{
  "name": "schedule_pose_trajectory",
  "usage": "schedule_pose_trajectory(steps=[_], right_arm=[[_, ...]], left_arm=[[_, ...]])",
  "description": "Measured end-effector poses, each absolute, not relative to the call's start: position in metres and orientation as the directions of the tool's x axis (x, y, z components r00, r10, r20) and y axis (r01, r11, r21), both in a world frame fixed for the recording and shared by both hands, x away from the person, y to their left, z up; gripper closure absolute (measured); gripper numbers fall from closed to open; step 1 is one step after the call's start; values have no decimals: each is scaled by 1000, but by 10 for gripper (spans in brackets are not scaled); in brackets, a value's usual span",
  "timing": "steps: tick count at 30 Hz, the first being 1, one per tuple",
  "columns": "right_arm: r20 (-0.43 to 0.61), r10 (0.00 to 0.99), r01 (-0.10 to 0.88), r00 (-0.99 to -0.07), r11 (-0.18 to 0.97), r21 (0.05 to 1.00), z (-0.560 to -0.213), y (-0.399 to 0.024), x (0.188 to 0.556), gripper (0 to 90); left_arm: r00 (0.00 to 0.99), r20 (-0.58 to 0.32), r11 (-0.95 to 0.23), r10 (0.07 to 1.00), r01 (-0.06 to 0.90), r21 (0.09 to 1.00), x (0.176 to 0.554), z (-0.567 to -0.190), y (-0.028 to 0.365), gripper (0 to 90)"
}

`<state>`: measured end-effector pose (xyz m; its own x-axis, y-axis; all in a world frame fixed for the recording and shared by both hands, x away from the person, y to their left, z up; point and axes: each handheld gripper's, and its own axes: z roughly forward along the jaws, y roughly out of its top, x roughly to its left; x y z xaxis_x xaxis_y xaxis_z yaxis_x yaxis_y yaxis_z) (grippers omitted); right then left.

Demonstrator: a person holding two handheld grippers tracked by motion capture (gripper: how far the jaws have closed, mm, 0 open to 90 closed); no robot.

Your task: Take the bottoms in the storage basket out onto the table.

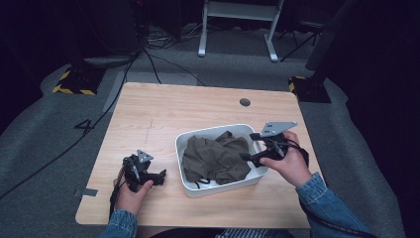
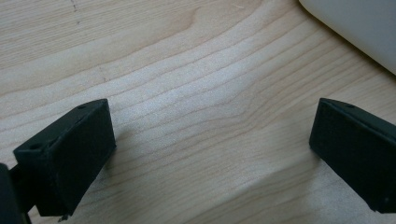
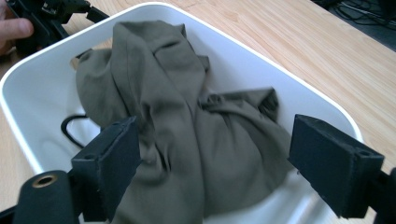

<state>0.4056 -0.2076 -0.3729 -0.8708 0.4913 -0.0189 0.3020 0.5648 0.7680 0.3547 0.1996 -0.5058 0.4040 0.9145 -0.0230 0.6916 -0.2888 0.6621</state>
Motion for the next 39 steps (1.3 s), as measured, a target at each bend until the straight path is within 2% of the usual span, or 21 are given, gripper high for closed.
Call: schedule_pose_trajectory(steps=[13, 20, 29, 30, 33, 37, 38, 39], right_arm=[[-11, 411, 278, -911, 635, 721, -394, -149, 430, 173], [23, 364, 294, -931, 712, 638, -420, -122, 445, 188], [58, 345, 317, -937, 765, 560, -451, -105, 454, 98], [57, 350, 326, -935, 784, 529, -456, -104, 456, 95], [13, 310, 279, -951, 838, 469, -467, -101, 457, 109], [-36, 297, 251, -954, 861, 441, -473, -95, 453, 122], [-33, 279, 240, -960, 873, 424, -470, -93, 451, 236], [-33, 279, 240, -960, 873, 424, -470, -93, 451, 236]], left_arm=[[399, -29, -281, 916, 694, 662, 354, -506, 199, 4], [399, -28, -282, 917, 694, 662, 354, -506, 200, 3], [398, -26, -283, 917, 694, 662, 355, -506, 199, 1], [395, -25, -281, 918, 695, 661, 355, -506, 199, 1], [394, -25, -280, 919, 695, 662, 356, -506, 199, 1], [395, -25, -281, 919, 696, 661, 356, -506, 199, 1], [394, -26, -280, 919, 696, 662, 356, -506, 199, 1], [394, -26, -280, 919, 696, 662, 356, -506, 199, 1]])
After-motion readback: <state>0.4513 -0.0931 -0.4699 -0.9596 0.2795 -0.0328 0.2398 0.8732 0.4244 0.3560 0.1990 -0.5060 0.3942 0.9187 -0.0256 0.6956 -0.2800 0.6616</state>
